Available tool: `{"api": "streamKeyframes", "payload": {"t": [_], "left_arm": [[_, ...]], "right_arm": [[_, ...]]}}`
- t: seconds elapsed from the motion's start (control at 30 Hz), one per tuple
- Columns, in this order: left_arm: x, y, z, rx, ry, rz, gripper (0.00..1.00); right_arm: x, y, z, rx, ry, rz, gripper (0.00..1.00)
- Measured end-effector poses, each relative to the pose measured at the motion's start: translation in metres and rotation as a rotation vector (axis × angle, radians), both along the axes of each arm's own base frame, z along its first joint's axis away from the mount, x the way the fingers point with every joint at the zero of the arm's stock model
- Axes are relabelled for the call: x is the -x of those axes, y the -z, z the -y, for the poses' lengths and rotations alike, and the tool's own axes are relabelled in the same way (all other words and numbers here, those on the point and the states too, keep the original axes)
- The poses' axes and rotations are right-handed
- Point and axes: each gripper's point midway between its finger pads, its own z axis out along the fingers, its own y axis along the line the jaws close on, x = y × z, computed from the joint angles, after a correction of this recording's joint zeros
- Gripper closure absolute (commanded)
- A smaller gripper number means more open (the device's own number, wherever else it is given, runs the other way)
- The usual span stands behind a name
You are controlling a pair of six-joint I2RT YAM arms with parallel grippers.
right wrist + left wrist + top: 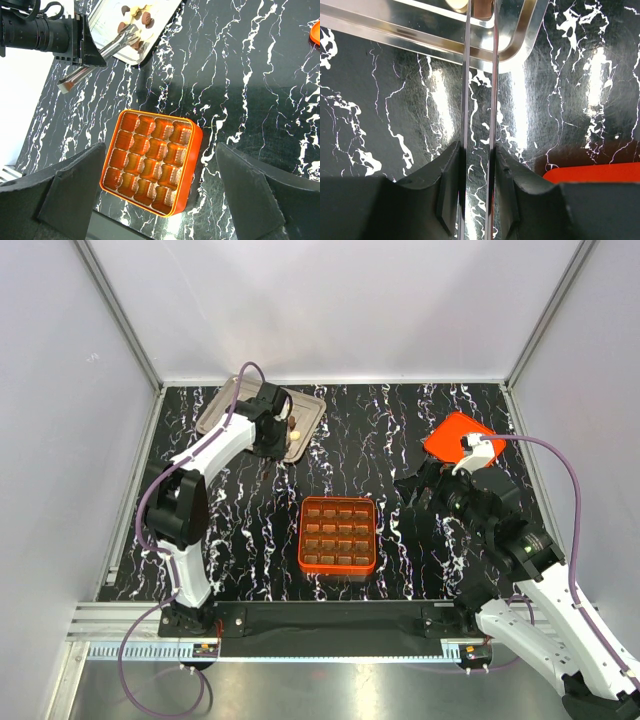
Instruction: Pack the chocolate
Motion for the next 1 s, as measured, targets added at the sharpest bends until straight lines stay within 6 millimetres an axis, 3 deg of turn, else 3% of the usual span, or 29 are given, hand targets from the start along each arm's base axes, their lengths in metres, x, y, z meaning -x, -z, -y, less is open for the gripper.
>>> {"api": "streamKeyframes", "payload": {"t": [0.23, 0.53, 0.63, 0.73, 0.9, 1.0], "left_arm": [[0.007, -0.013, -0.003, -0.003, 0.001, -0.004, 0.73], [0.025, -0.080, 0.002, 0.085, 0.031, 0.111, 0.73], [0.047, -0.104, 0.012, 0.145, 0.074, 0.161, 0.73], [0.084, -0.118, 0.024, 0.195, 0.133, 0.182, 0.73], [0.142, -0.111, 0.038, 0.240, 0.224, 0.144, 0.73], [0.162, -0.100, 0.040, 0.235, 0.247, 0.109, 0.74]], "right_arm": [[0.000, 0.000, 0.000, -0.002, 0.001, -0.001, 0.00], [0.001, 0.000, 0.000, -0.009, 0.004, -0.008, 0.00], [0.003, 0.001, 0.003, -0.003, 0.013, -0.011, 0.00], [0.004, 0.002, 0.007, 0.003, 0.028, -0.010, 0.00], [0.006, 0.003, 0.013, 0.012, 0.050, -0.009, 0.00], [0.007, 0.005, 0.016, 0.022, 0.061, -0.018, 0.00]]}}
